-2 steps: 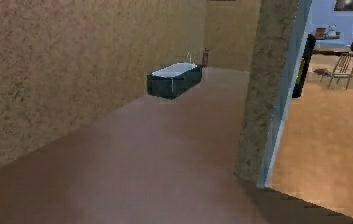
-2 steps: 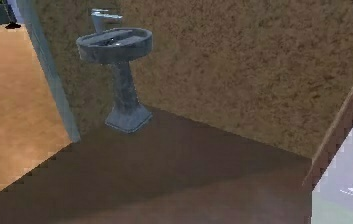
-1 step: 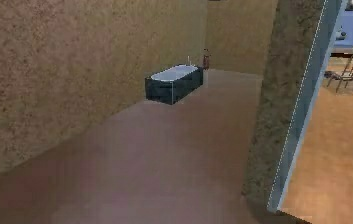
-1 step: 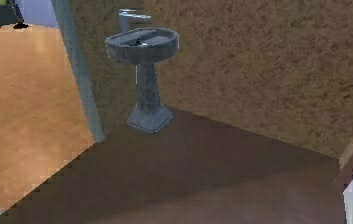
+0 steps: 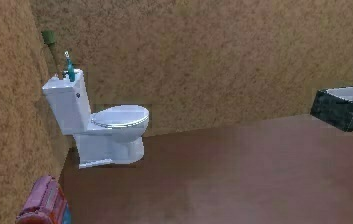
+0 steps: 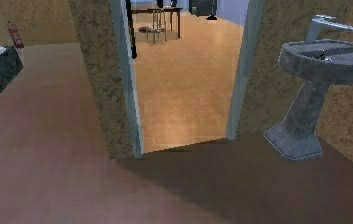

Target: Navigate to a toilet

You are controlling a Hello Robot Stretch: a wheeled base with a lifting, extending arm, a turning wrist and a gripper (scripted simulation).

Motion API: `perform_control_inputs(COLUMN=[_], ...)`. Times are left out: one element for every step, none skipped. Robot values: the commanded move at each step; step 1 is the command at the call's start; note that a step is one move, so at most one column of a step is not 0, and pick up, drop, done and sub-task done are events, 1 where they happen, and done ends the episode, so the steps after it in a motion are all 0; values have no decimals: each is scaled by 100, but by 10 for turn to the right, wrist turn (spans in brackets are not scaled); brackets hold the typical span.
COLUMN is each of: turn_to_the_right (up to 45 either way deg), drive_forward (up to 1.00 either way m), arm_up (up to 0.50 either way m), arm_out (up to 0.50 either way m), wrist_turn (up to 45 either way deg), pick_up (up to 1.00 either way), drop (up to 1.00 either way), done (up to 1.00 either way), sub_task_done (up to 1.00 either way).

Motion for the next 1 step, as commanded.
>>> perform_control_inputs(turn_to_the_right=[-150], drive_forward=[0], arm_up=[0], arm_out=[0], wrist_turn=[0], pick_up=[0], drop=[0], done=[0], sub_task_done=[0])
